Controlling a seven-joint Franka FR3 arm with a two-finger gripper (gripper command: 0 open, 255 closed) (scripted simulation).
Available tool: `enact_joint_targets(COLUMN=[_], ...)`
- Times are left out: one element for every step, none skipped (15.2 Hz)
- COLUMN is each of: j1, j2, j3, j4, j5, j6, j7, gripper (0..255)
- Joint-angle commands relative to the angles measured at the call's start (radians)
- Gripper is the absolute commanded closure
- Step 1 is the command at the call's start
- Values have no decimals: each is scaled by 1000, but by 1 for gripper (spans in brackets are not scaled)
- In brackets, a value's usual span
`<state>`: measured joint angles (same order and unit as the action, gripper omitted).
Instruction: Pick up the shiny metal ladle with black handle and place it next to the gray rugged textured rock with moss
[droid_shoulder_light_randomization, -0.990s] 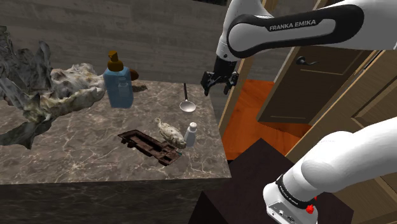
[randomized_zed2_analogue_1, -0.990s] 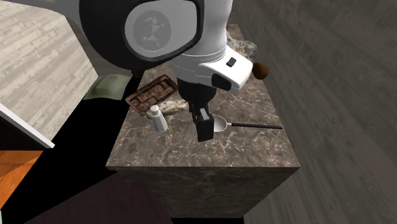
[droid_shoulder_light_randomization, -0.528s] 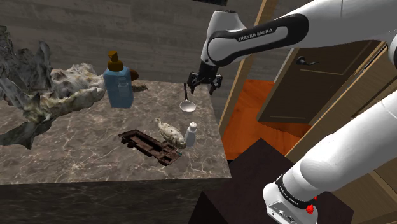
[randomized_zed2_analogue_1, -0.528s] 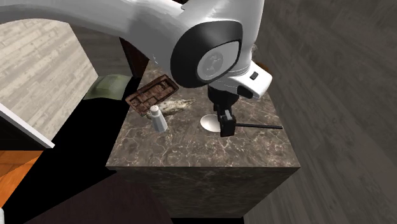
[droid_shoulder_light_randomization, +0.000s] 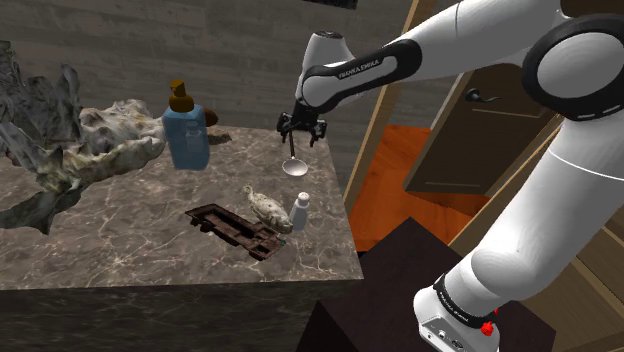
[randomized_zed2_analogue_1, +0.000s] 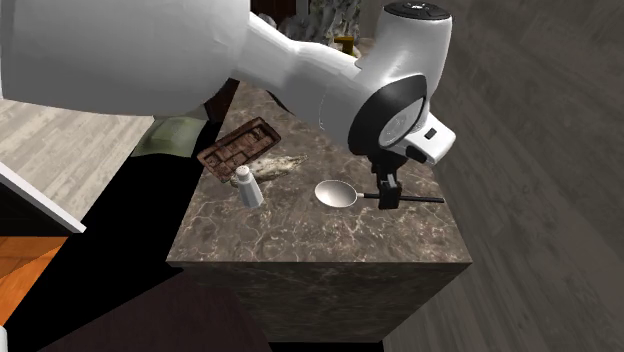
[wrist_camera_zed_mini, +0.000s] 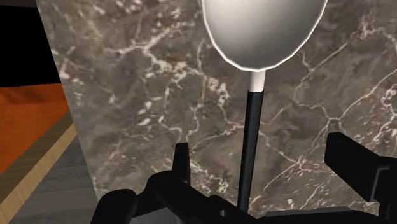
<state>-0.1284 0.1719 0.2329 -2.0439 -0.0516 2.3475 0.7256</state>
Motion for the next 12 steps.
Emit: enact_joint_targets(j1=[5,6,7,8,9,10,11,13,13,13,13,13], j2=[48,57,66,76,85,95,105,120,120,120,120,120], j3=[-7,-8,-9,-10,-11,-12,-14,-16,-16,-16,-16,-16], j4=[44,42,40,38,37,36,35,34,34,34,34,34], j5=[-18,-21,-24,-27,-31,-34,-38,-43,-43,-43,-43,-43], j6=[12,23,34,45,55,66,76,92,92,92,92,92], j7=[29,31,33,35,37,40,42,46,45,45,45,45], gripper=[0,0,0,0,0,0,0,0,0,0,0,0])
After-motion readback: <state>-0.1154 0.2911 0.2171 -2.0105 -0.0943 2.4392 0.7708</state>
